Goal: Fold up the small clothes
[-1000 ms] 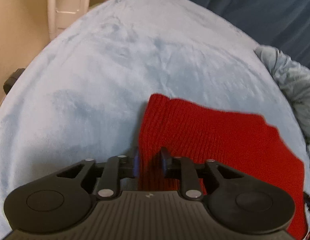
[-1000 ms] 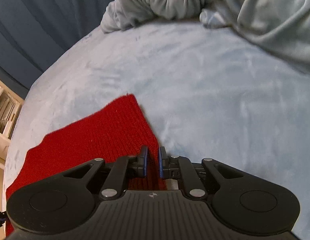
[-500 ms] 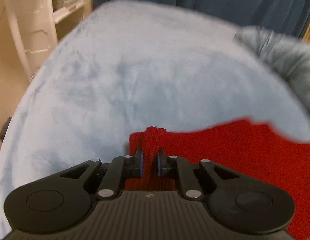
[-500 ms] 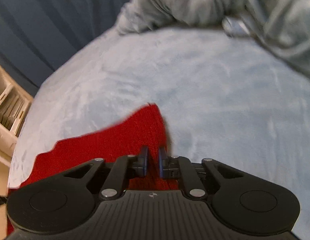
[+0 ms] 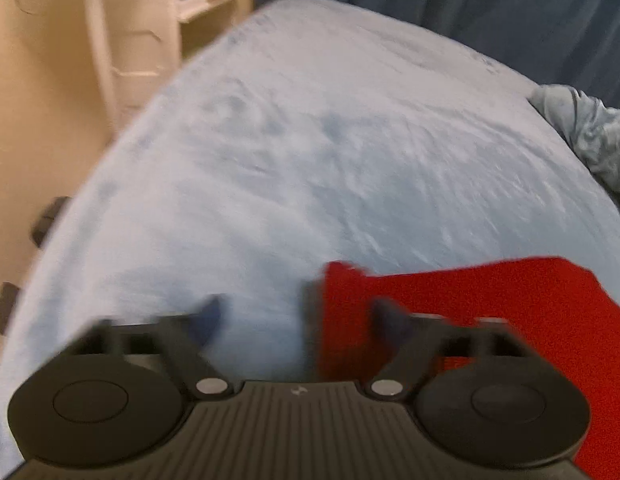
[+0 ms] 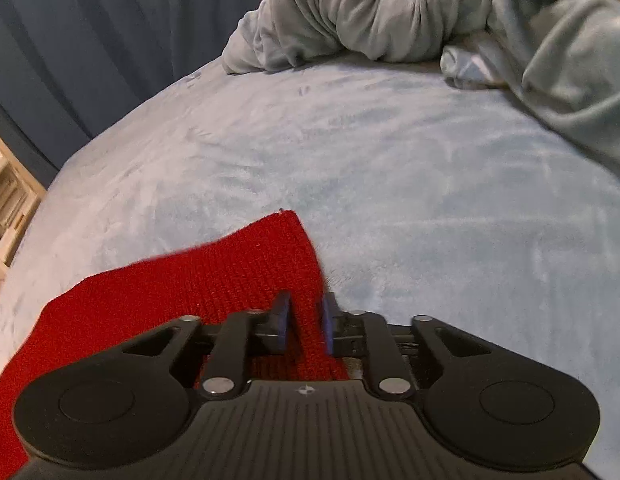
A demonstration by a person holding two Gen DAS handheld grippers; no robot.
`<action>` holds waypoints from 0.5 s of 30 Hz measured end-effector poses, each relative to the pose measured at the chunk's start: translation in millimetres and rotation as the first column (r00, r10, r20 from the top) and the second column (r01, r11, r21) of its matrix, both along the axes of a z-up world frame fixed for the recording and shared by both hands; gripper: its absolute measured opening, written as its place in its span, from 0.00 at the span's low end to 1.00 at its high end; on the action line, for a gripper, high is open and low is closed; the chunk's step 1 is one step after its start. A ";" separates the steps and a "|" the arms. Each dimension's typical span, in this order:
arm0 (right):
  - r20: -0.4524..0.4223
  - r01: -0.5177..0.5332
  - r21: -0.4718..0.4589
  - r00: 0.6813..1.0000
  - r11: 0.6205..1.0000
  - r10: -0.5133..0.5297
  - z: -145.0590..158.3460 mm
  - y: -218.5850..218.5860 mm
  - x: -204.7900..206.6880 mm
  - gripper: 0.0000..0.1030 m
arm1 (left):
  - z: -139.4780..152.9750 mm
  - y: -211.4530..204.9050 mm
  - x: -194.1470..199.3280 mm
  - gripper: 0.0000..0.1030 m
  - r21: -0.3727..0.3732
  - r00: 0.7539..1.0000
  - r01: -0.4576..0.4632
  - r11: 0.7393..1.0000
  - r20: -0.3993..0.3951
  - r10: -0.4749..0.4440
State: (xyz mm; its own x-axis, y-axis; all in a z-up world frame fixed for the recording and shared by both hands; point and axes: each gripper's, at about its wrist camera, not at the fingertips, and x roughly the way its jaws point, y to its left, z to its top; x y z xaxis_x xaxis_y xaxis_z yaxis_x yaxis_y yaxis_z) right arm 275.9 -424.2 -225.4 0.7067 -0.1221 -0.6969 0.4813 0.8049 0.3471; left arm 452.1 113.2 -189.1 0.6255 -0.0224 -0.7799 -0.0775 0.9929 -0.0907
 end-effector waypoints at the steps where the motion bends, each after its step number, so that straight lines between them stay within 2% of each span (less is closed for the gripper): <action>1: -0.003 0.008 -0.023 1.000 1.000 -0.008 10.1 1.4 -5.6 0.32 | 7.5 6.3 -9.1 0.94 -0.003 1.000 -0.007 1.000 0.025 0.008; 2: 0.012 -0.001 -0.050 1.000 0.999 0.002 21.2 6.1 -13.7 0.36 | 15.2 12.9 -20.3 0.94 -0.006 0.999 -0.009 1.000 0.037 0.009; 5: 0.072 -0.109 -0.128 0.990 0.986 0.118 52.9 36.7 -50.3 0.37 | 36.5 13.0 -71.1 0.97 -0.006 0.997 0.022 1.000 0.079 -0.021; 7: 0.044 -0.223 -0.139 0.972 0.965 0.231 56.7 67.1 -73.5 0.37 | 40.9 0.9 -106.7 1.00 0.027 0.993 0.061 0.998 0.101 -0.064; 9: -0.047 -0.305 -0.184 0.952 0.935 0.301 42.6 96.7 -91.5 0.37 | 27.0 -19.1 -135.5 1.00 0.125 0.990 0.120 0.985 0.058 -0.128; 10: -0.111 -0.325 -0.206 0.945 0.923 0.308 32.4 106.2 -95.5 0.37 | 14.2 -29.3 -142.2 1.00 0.195 0.988 0.149 0.970 0.008 -0.153; 11: -0.199 -0.325 -0.244 0.939 0.914 0.281 17.2 113.3 -102.6 0.37 | -2.9 -39.6 -149.4 1.00 0.298 0.986 0.167 0.940 -0.059 -0.157; 12: -0.245 -0.312 -0.274 0.937 0.910 0.247 6.8 116.7 -110.8 0.37 | -13.9 -44.7 -158.0 1.00 0.377 0.986 0.168 0.911 -0.070 -0.153; 13: -0.260 -0.302 -0.288 0.938 0.909 0.230 3.4 118.2 -121.9 0.37 | -15.4 -47.0 -168.5 1.00 0.415 0.986 0.166 0.895 -0.047 -0.162; 14: -0.253 -0.290 -0.286 0.942 0.913 0.219 8.0 118.1 -132.2 0.37 | -10.1 -48.1 -177.7 1.00 0.443 0.988 0.152 0.884 -0.039 -0.151; 15: -0.259 -0.283 -0.271 0.942 0.920 0.213 15.8 117.1 -141.5 0.43 | -3.4 -47.0 -184.5 1.00 0.453 0.990 0.139 0.881 -0.036 -0.137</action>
